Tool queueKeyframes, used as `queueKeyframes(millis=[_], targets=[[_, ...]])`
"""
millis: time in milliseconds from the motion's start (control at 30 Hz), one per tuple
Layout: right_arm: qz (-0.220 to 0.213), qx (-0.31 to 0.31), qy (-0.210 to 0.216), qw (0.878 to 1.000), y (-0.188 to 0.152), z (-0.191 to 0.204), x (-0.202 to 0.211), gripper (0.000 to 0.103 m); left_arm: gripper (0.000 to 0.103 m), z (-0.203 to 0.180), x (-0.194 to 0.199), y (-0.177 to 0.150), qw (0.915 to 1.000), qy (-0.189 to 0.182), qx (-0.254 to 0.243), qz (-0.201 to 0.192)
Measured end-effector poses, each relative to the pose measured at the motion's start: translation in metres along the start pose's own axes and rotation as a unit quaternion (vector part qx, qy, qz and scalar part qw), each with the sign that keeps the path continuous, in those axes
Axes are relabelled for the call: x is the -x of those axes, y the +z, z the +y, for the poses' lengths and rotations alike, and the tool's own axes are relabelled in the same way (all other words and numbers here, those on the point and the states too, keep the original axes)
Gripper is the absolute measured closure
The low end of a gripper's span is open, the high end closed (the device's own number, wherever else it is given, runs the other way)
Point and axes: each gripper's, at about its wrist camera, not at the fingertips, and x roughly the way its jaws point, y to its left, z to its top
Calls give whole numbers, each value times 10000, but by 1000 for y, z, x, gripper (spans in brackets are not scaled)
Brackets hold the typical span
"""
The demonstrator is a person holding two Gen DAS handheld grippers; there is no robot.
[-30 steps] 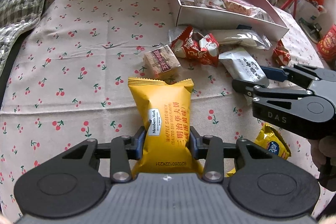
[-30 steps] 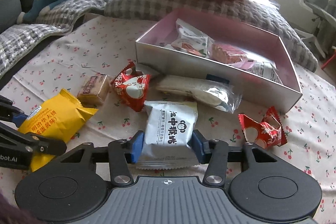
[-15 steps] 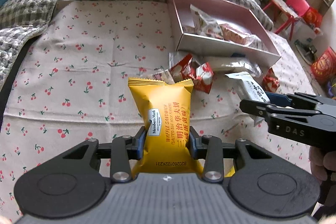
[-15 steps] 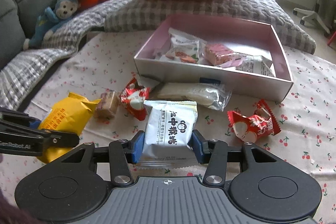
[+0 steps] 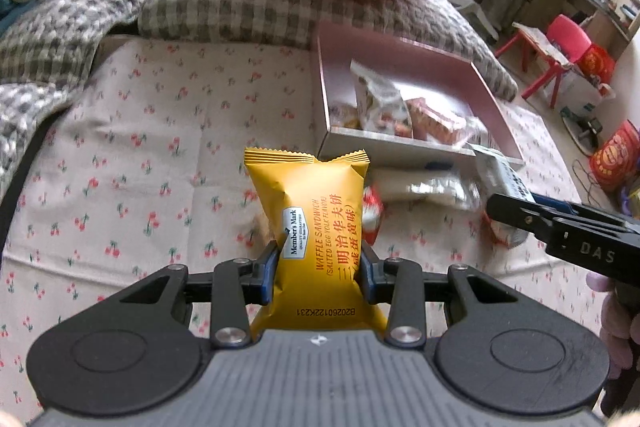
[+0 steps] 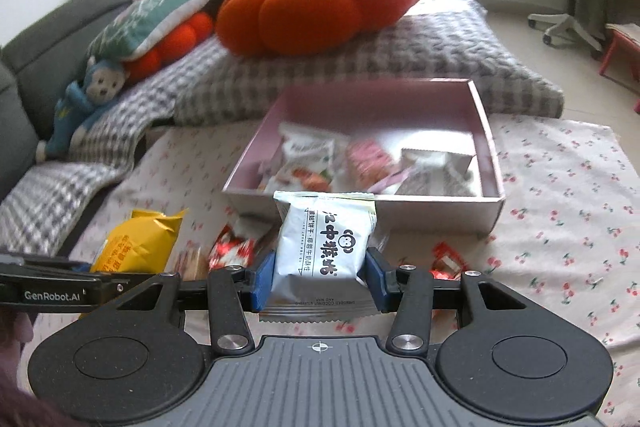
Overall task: Organize snacks
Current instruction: 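Carry both held snacks into the pink box and open both grippers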
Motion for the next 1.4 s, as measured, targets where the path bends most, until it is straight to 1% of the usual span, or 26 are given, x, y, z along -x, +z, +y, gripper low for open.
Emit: queueKeyframes(millis=[100,267,433,600,667,767,867,933,1000,1033,1100,1233,1400], targets=[[-157,-205,-45,9997,9,-8,2,57,67,-11,1,13,9997,102,-88,-196],[-419,-212,-209,9987,16,-13,5,57,67,-33,1,35,9984,108,-297,-474],[-468,-364,-192,9981,26,-26,4,57,67,-41,-14,55,9978,76,-399,-529],[-486,-699,-151,9963,41,-49,-7,57,67,-47,-31,76,9972,-37,-483,-564],[-479,-853,-135,9951,46,-61,-16,57,67,-49,-40,82,9970,-64,-547,-552],[-501,-1053,-136,9931,51,-77,-28,57,67,-55,-56,93,9964,-7,-666,-524],[-490,-1222,-106,9912,56,-90,-40,57,67,-56,-69,103,9965,-7,-666,-510],[-456,-1304,-113,9903,58,-96,-49,57,67,-56,-76,109,9968,-121,-628,-487],[-419,-1331,-129,9901,59,-99,-56,57,67,-56,-84,114,9964,-348,-608,-482],[-404,-1330,-132,9902,59,-101,-60,56,67,-57,-89,116,9959,-406,-647,-479],[-377,-1325,-126,9904,60,-102,-66,56,67,-60,-97,118,9962,-351,-688,-410],[-310,-1284,-166,9911,60,-101,-78,56,67,-60,-114,122,9976,-339,-578,-198],[-306,-1428,-178,9891,60,-105,-84,56,67,-66,-120,124,9977,-273,-594,-173]])
